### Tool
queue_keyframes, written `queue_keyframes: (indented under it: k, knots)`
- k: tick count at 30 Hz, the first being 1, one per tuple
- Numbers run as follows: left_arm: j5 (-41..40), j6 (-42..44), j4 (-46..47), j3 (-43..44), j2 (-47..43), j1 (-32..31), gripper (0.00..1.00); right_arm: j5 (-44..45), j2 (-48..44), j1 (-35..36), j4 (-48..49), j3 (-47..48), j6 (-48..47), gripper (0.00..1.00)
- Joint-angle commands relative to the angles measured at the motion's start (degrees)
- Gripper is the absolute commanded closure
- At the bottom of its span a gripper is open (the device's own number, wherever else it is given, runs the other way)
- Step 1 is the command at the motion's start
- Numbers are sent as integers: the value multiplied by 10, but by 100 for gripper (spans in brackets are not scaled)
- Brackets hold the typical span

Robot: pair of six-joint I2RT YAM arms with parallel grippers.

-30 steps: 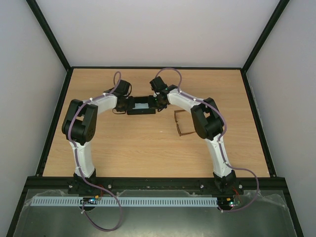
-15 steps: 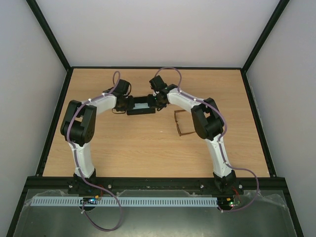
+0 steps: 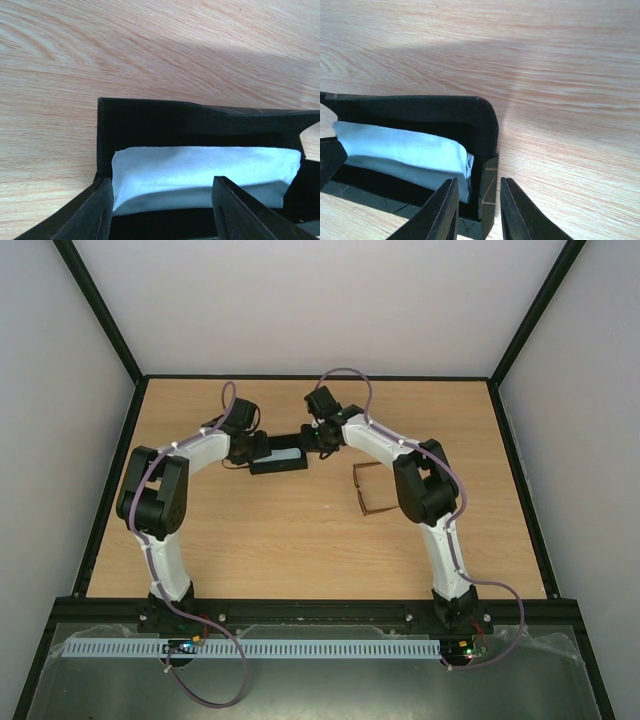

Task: Organize the sunglasses
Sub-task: Place the glasses cleaning cloth in the sunglasses case, then adjust the sunglasses case at the center of the board.

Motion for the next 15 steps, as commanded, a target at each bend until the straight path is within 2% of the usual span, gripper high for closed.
queue_keyframes:
  k: [1,8,12,15]
  knots:
    - [-5,-2,-11,-12,-42,14,42,17,-45,-8,-18,14,-7,73]
    - [17,-12,4,-39,-98,38,30,6,-42,-37,-16,43,-17,66]
    - [24,-23,17,-76,-130,52,25,7,-6,-46,-20,112,-33,60]
    - [36,-37,43,-127,-162,62,26,-8,36,-57,-24,186,-37,59]
